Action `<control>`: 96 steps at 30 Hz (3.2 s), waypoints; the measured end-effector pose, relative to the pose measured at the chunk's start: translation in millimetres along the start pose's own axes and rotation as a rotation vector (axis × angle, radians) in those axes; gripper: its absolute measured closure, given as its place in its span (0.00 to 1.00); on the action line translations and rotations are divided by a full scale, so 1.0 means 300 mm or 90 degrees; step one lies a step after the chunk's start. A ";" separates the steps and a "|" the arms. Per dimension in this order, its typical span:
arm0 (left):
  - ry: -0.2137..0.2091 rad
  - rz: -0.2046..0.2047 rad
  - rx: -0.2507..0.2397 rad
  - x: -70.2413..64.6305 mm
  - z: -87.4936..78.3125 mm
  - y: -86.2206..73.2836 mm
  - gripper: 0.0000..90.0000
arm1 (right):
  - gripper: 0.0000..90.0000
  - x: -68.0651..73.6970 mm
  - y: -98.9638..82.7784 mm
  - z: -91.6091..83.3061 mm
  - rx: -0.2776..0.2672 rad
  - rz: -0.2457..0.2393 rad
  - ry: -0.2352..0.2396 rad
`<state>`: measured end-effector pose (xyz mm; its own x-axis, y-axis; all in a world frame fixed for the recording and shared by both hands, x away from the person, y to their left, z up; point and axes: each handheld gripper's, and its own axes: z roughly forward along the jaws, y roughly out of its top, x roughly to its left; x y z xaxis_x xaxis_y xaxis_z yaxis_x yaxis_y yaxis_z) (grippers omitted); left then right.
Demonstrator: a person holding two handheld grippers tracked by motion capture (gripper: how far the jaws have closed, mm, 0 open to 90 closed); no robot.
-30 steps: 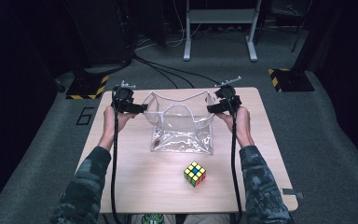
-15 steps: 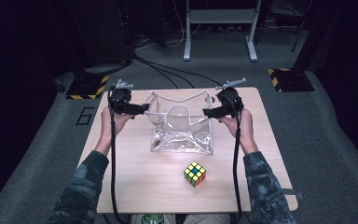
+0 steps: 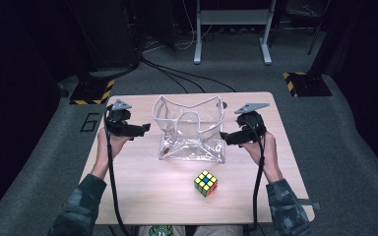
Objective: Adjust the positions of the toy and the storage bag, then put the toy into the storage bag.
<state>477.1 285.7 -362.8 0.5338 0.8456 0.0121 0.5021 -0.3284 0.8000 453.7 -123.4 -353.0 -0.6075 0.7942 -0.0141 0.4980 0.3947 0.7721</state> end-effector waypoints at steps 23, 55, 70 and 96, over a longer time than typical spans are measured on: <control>0.019 0.023 0.063 -0.027 -0.030 -0.318 0.07 | 0.05 -0.001 -0.323 -0.064 0.013 0.028 -0.040; 0.026 -0.034 0.063 -0.002 0.015 -0.687 0.11 | 0.02 -0.016 -0.702 0.062 0.066 0.096 -0.096; 0.034 -0.046 0.063 0.002 0.017 -0.686 0.12 | 0.01 -0.011 -0.712 0.063 0.051 0.093 -0.094; 0.074 -0.077 0.064 -0.017 0.025 -0.680 0.12 | 0.00 0.006 -0.703 0.064 0.053 0.078 -0.131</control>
<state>376.9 345.2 -530.5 0.3868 0.9221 -0.0063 0.6261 -0.2577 0.7359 359.5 -196.2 -528.1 -0.4051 0.9123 -0.0601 0.6142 0.3202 0.7212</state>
